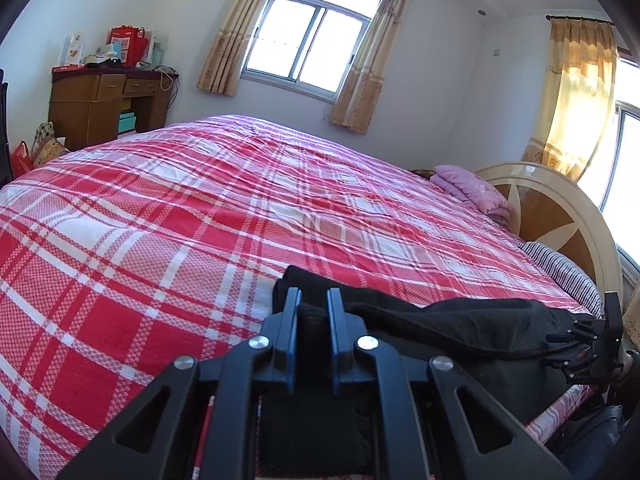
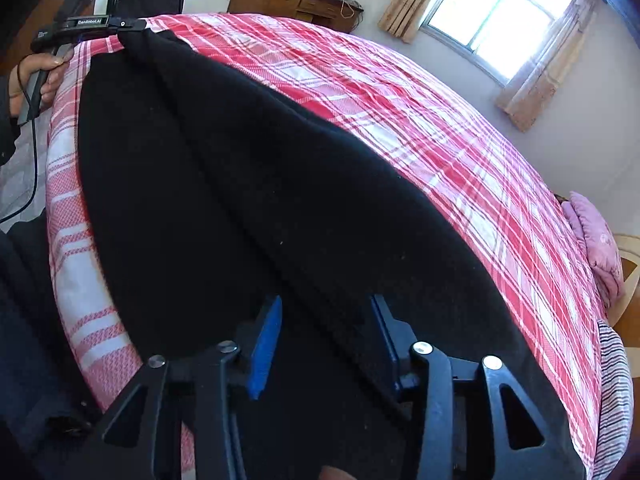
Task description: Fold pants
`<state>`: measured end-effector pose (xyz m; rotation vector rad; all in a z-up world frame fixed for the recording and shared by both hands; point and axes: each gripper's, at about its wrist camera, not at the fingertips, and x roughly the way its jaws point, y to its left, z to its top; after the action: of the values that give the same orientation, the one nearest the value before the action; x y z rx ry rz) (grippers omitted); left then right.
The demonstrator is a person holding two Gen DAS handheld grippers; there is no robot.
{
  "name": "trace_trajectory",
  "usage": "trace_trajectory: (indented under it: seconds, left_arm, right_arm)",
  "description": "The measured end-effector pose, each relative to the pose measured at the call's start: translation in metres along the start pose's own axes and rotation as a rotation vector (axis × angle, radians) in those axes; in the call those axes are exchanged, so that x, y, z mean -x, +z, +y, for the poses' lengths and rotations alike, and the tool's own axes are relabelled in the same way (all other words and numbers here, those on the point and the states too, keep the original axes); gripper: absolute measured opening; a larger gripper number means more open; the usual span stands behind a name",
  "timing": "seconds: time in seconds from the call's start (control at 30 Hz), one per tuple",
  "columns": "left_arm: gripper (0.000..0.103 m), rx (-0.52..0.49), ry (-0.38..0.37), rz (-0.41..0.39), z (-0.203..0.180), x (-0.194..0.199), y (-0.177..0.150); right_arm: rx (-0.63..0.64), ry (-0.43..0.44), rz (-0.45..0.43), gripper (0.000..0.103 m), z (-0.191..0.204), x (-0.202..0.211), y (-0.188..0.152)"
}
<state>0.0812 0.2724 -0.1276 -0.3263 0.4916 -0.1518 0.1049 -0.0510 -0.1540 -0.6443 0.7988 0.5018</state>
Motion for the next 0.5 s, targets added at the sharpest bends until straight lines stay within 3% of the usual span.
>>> trace_trajectory:
  seconds: [0.07,0.13,0.17,0.5]
  left_arm:
    - [0.014,-0.006,0.004,-0.002,-0.001,-0.001,0.000]
    - [0.013,-0.014,0.009,-0.002,-0.002,-0.001,0.000]
    - [0.013,-0.017,0.011,-0.004,-0.002,-0.001,0.000]
    - [0.014,-0.131,0.014,-0.062,-0.011,0.019,0.013]
  right_arm:
    - [-0.045,0.005,0.007,0.017,-0.008,0.002,0.001]
    - [-0.078,0.003,0.004,0.014,-0.017,0.003,0.001]
    - [-0.084,0.004,0.004,0.007,-0.019,0.005,0.001]
    - [-0.109,0.041,-0.094,0.003,-0.021,0.064,0.001]
